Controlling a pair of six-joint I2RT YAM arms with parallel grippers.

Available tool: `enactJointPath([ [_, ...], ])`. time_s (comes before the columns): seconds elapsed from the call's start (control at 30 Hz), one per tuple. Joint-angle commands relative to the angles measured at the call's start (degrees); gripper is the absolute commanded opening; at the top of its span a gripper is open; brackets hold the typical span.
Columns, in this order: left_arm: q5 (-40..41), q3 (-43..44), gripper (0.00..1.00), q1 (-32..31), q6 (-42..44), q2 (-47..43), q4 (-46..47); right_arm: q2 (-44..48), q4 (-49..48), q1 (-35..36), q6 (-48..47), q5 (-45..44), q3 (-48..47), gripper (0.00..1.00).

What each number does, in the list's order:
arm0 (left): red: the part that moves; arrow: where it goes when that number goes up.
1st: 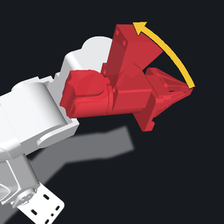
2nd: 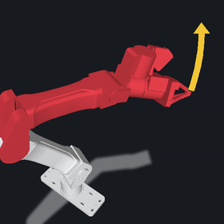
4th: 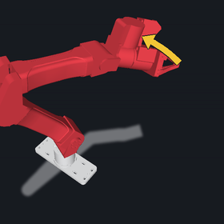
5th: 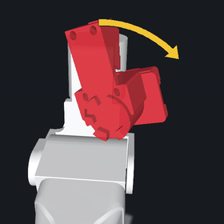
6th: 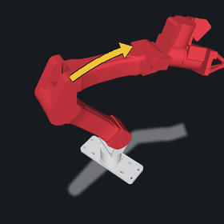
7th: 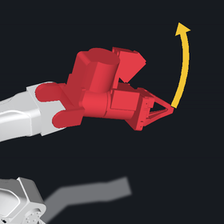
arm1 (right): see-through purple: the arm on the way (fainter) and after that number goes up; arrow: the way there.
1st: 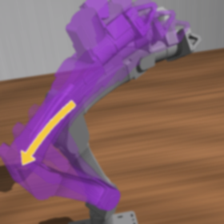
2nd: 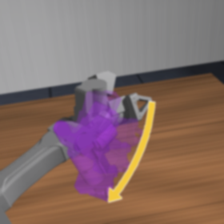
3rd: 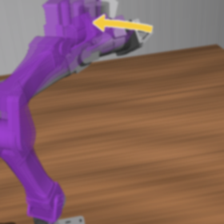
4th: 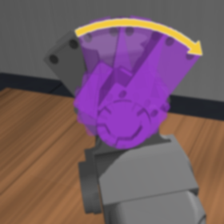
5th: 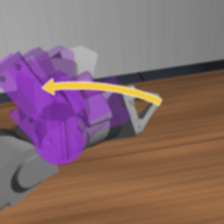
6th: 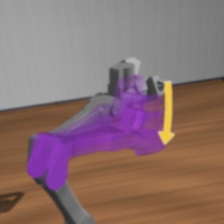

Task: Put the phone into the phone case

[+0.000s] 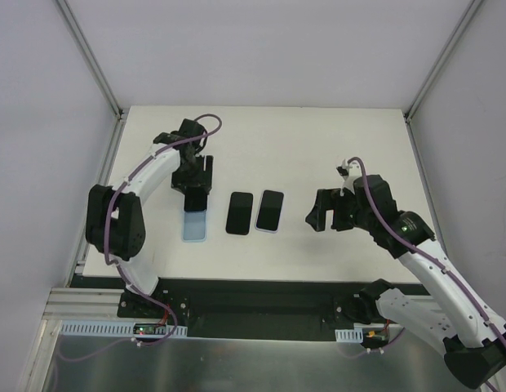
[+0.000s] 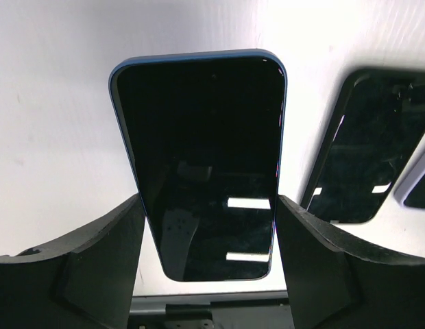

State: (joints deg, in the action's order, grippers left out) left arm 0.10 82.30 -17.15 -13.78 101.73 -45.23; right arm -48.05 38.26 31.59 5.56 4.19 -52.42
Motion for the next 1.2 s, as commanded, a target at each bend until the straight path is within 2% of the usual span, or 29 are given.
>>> enactJointPath([
  [0.0, 1.04, -7.74, 0.01, -0.52, -5.10, -10.05, -2.14, -0.20, -1.43, -0.13, 1.20, 1.09, 0.83, 0.96],
  [0.2, 2.10, -17.24, 0.00, -1.66, -8.71, -15.42, -0.39, -1.08, -2.31, -0.13, 1.38, 1.61, 1.18, 0.96],
  [0.4, 2.71, -21.65, 0.01, -2.19, -9.77, -15.78, 2.42, -1.52, -2.75, -0.04, 1.56, 1.88, 1.27, 0.96],
  [0.8, 4.12, -20.26, 0.01, -2.36, -8.54, -9.89, 4.28, -1.52, -2.66, -0.04, 1.56, 1.18, 1.18, 0.96],
  [1.17, 5.26, -18.32, 0.08, -2.36, -7.31, -5.93, 4.19, -0.99, -2.14, -0.04, 0.94, 0.47, 1.01, 0.96],
])
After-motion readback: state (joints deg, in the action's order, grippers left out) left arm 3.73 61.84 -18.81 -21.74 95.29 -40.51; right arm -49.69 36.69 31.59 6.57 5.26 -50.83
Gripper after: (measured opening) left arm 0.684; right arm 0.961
